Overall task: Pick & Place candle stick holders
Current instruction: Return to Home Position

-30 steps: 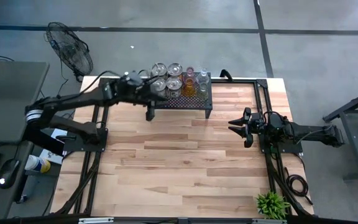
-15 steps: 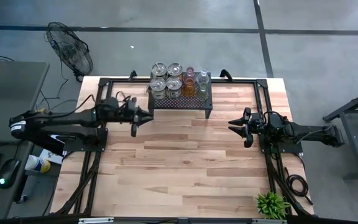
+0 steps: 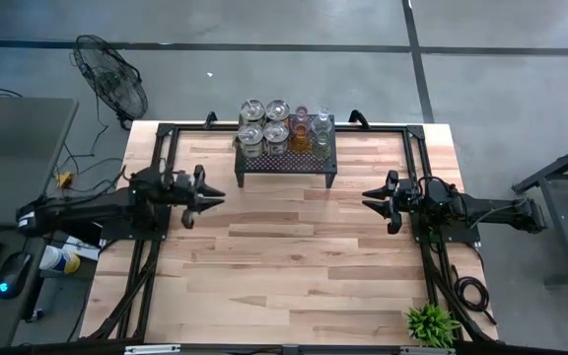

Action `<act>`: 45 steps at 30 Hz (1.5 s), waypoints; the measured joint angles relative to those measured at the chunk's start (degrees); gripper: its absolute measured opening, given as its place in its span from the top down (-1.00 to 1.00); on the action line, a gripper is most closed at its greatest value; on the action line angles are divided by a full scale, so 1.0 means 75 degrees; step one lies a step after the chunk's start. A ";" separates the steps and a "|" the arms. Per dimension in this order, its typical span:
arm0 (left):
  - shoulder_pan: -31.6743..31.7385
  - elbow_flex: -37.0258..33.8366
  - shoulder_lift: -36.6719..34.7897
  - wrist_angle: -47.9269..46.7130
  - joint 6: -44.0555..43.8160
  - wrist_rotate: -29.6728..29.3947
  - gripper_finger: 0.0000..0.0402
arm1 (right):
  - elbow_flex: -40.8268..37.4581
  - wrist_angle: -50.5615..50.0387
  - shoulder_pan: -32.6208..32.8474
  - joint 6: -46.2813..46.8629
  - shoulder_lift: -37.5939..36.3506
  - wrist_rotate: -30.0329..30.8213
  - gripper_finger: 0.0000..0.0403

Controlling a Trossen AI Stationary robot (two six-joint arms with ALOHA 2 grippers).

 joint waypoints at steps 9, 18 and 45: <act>-0.0398 -0.0472 -0.1130 -0.0115 0.0000 -0.0051 0.59 | -0.0001 0.0000 0.0000 0.0000 0.0000 0.0000 0.40; -0.1700 -0.0494 -0.1693 -0.1206 0.0224 -0.1624 0.59 | -0.0001 0.0000 -0.0001 0.0000 -0.0001 0.0000 0.40; -0.1798 -0.0517 -0.2546 -0.2611 0.0201 -0.1742 0.59 | 0.0000 -0.0001 0.0001 0.0001 0.0000 0.0000 0.40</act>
